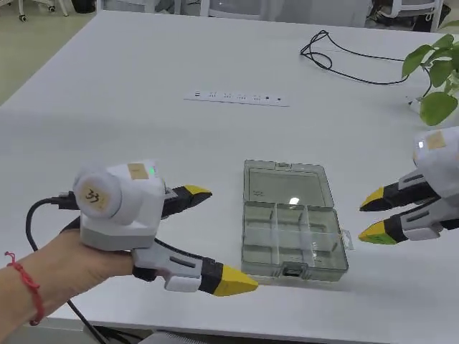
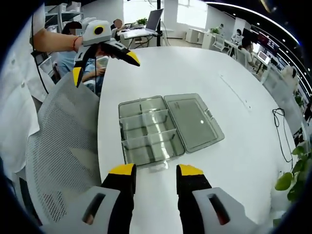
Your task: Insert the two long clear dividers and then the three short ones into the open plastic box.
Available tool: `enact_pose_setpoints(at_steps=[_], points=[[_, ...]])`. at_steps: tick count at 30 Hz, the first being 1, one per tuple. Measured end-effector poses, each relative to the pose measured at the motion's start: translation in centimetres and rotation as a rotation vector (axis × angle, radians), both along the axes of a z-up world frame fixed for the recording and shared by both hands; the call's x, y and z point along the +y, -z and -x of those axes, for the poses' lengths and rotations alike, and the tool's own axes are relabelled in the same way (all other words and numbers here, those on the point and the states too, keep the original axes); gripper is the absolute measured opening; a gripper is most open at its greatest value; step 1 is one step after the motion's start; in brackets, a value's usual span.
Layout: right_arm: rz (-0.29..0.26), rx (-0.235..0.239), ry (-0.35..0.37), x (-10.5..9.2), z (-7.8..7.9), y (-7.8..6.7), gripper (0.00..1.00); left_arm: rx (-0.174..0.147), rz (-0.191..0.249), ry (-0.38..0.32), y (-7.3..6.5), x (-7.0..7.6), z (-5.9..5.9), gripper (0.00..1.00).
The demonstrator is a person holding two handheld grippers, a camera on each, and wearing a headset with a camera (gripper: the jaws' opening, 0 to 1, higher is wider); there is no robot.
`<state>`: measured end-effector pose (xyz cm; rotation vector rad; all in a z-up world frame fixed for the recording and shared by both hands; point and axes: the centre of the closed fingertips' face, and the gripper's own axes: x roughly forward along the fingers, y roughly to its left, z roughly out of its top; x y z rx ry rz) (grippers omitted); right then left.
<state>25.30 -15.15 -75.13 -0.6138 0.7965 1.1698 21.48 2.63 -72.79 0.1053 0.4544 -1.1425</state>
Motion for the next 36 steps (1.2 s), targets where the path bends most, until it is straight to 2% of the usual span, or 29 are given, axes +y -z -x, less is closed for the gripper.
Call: enact_pose_setpoints(at_steps=[6,7,17,23,24,25,31,36], points=[[-0.032,-0.009,0.057,-1.8,0.9,-0.4,0.47,0.004,-0.016,0.012,0.3,0.2,0.1,1.0],[-0.042,-0.012,0.066,-2.6,0.8,-0.4,0.48,0.006,-0.017,0.014,0.4,0.2,0.1,1.0],[-0.09,-0.04,0.129,-4.1,1.4,-1.0,0.65,-0.009,-0.026,0.022,0.4,0.5,-0.4,1.0],[-0.098,-0.044,0.149,-5.1,2.0,-0.8,0.72,-0.011,-0.041,0.036,0.8,0.7,-0.4,1.0],[-0.1,-0.044,0.148,-5.2,2.2,-0.8,0.73,-0.019,-0.046,0.041,0.9,0.7,-0.3,1.0],[-0.107,-0.042,0.149,-5.9,2.2,-0.6,0.73,-0.017,-0.046,0.042,0.9,0.8,-0.3,1.0],[-0.129,-0.051,0.152,-5.9,2.7,-0.6,0.79,-0.018,-0.058,0.032,1.1,1.1,-0.1,1.0],[-0.146,-0.068,0.162,-5.5,2.4,-0.6,0.83,-0.021,-0.057,0.011,1.2,1.4,-0.3,1.0]])
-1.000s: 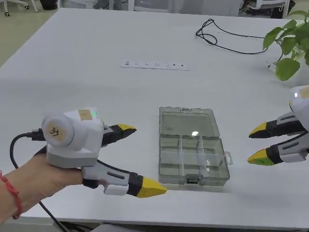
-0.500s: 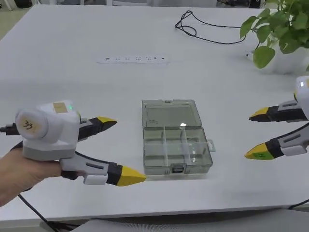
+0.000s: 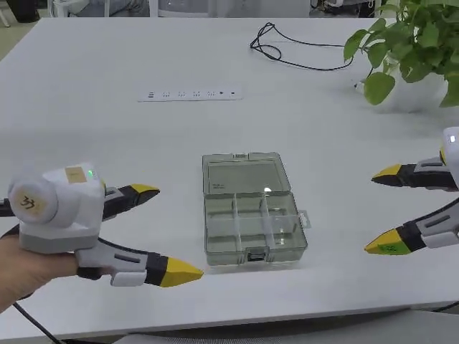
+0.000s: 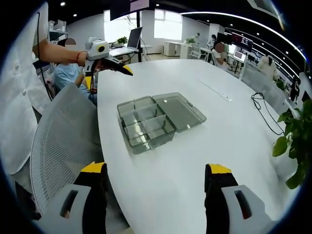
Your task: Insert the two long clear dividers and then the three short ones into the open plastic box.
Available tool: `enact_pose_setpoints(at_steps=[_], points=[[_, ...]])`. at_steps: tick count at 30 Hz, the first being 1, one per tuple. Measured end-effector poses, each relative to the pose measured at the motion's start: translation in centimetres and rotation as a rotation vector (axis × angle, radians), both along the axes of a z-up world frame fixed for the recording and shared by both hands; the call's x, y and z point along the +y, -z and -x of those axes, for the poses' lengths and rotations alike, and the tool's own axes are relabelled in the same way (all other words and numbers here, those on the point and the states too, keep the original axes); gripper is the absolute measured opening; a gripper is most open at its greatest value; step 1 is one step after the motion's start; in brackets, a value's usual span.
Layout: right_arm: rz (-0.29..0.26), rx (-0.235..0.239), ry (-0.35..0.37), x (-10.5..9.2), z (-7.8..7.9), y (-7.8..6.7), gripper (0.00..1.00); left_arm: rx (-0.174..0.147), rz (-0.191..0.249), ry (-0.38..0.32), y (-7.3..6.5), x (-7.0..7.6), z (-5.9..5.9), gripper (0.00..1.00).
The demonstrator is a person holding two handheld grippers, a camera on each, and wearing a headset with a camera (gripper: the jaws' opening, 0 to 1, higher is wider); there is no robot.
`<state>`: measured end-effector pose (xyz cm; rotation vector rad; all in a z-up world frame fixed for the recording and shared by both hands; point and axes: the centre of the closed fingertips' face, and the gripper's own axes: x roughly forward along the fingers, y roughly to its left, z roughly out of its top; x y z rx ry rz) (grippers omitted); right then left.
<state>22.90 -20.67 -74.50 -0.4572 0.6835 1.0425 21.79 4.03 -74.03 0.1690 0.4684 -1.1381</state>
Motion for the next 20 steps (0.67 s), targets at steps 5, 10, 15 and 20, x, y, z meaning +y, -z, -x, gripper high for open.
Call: enact_pose_setpoints(at_steps=[5,10,15,20], points=[[-0.022,-0.003,0.009,0.5,-0.1,0.0,0.85,0.002,0.0,-0.015,0.1,0.4,0.0,1.0],[-0.036,-0.008,0.012,1.1,0.0,0.1,0.88,0.008,0.003,-0.03,0.2,0.7,0.0,1.0],[-0.052,-0.012,0.019,1.6,-0.1,0.2,0.88,0.008,0.007,-0.044,0.1,0.8,-0.1,1.0],[-0.075,-0.014,0.036,2.2,-0.1,0.5,0.88,0.009,0.011,-0.055,0.1,0.9,-0.2,1.0]])
